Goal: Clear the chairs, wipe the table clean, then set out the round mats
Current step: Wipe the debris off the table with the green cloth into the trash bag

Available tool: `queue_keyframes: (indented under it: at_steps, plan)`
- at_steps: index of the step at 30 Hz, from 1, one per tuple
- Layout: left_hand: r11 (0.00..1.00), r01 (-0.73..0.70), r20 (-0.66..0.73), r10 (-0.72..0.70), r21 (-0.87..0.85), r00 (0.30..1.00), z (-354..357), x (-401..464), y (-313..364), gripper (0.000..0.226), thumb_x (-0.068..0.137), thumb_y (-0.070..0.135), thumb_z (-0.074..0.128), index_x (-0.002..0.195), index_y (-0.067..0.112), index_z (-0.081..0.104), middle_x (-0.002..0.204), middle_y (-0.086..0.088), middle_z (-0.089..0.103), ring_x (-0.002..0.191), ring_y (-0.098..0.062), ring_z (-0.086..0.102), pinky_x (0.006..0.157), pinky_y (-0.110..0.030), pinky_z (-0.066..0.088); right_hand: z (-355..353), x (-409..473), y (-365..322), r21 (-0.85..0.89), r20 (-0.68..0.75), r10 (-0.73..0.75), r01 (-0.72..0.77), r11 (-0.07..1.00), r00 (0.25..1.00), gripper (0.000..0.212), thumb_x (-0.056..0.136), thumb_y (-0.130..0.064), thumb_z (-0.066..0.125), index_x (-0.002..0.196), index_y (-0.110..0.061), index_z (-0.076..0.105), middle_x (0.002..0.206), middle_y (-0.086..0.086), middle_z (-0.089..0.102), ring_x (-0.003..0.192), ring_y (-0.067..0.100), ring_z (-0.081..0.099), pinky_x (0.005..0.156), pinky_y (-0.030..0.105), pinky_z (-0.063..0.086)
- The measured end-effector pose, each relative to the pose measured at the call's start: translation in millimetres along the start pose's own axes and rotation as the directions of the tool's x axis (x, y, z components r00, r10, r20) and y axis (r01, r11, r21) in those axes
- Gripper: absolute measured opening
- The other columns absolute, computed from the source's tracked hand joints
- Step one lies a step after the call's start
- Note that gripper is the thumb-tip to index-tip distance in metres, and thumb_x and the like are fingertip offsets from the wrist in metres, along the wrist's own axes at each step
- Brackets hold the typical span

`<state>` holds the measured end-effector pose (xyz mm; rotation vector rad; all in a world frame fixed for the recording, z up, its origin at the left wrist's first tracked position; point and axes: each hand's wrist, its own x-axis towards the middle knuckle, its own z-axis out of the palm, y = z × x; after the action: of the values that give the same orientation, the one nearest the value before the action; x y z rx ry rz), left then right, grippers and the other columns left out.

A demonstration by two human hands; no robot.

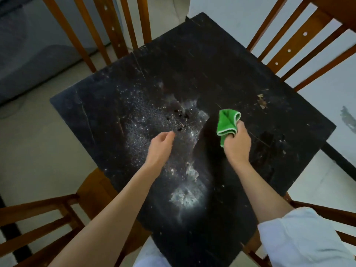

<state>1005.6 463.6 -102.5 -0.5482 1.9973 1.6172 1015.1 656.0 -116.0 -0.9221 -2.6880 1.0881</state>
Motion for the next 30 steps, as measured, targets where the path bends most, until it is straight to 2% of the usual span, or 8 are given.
queue_keyframes:
  at_steps: [3,7,11,15,19,23,26,30]
  plan:
    - [0.931,-0.124,-0.194,0.2,0.344,0.96,-43.0,27.7,-7.5,0.026,0.096,0.027,0.045,0.116,0.015,0.057,0.109,-0.001,0.057,0.098,-0.013,0.052,0.088,-0.03,0.045,21.1,46.0,-14.6,-0.287,-0.092,-0.142,0.11,0.952,0.986,0.046,0.082,0.001,0.045,0.128,-0.006,0.045,0.125,0.017,0.051,0.115,0.036,0.045,0.091,0.042,0.036]
    - [0.82,-0.015,-0.36,0.267,0.573,0.894,-82.5,64.2,-20.7,0.032,0.094,0.029,0.046,0.123,0.017,0.053,0.133,-0.008,0.042,0.126,-0.026,0.034,0.105,-0.045,0.029,60.2,77.3,-26.9,-0.523,0.081,-0.092,0.121,0.844,0.992,0.049,0.082,-0.005,0.049,0.131,-0.013,0.044,0.131,0.016,0.042,0.118,0.039,0.038,0.091,0.05,0.038]
    - [0.738,0.049,-0.409,0.315,0.673,0.857,-106.6,92.9,-28.3,0.037,0.092,0.029,0.046,0.127,0.016,0.048,0.139,-0.009,0.037,0.133,-0.029,0.024,0.108,-0.049,0.019,78.4,42.1,-33.3,-0.482,0.319,-0.16,0.305,0.822,0.934,0.054,0.077,0.002,0.046,0.128,-0.016,0.048,0.127,0.011,0.043,0.113,0.034,0.038,0.089,0.042,0.04]
    - [0.724,0.045,-0.422,0.35,0.689,0.836,-114.4,111.2,-33.3,0.04,0.091,0.028,0.046,0.13,0.016,0.045,0.141,-0.008,0.034,0.134,-0.028,0.021,0.109,-0.048,0.014,67.3,-8.8,-39.4,-0.207,0.67,-0.156,0.384,0.9,0.726,0.038,0.077,-0.011,0.038,0.11,-0.018,0.058,0.111,0.003,0.055,0.108,0.029,0.051,0.084,0.038,0.042]
    - [0.704,0.084,-0.43,0.331,0.705,0.84,-121.3,125.1,-40.5,0.049,0.093,0.03,0.043,0.139,0.018,0.033,0.15,-0.007,0.022,0.141,-0.028,0.009,0.112,-0.051,0.005,56.4,42.6,-51.8,-0.294,0.315,-0.173,0.269,0.917,0.933,0.03,0.085,-0.023,0.044,0.111,-0.018,0.057,0.115,0.007,0.055,0.106,0.031,0.054,0.081,0.038,0.041]
    - [0.646,0.094,-0.402,0.348,0.758,0.847,-129.0,129.2,-49.3,0.05,0.096,0.035,0.037,0.143,0.021,0.029,0.153,-0.002,0.019,0.142,-0.025,0.008,0.112,-0.049,0.007,76.2,107.7,-66.1,-0.516,0.11,-0.148,0.184,0.837,0.983,0.044,0.085,-0.003,0.042,0.127,-0.014,0.047,0.127,0.015,0.045,0.115,0.04,0.041,0.09,0.049,0.038]
    - [0.616,0.087,-0.38,0.362,0.783,0.851,-133.5,127.8,-53.6,0.049,0.096,0.038,0.037,0.142,0.025,0.031,0.152,0.0,0.021,0.14,-0.024,0.009,0.11,-0.048,0.009,97.6,91.7,-72.7,-0.551,0.284,-0.128,0.271,0.789,0.95,0.052,0.082,0.001,0.041,0.13,-0.02,0.045,0.126,0.013,0.042,0.113,0.039,0.039,0.09,0.048,0.04]
    - [0.614,0.065,-0.367,0.382,0.787,0.848,-135.9,130.8,-46.8,0.047,0.093,0.036,0.044,0.137,0.023,0.038,0.148,-0.002,0.026,0.136,-0.026,0.014,0.109,-0.048,0.011,105.4,21.7,-84.2,-0.368,0.663,-0.156,0.5,0.784,0.732,0.049,0.086,-0.005,0.038,0.128,-0.028,0.046,0.122,0.005,0.046,0.111,0.031,0.046,0.082,0.039,0.04]
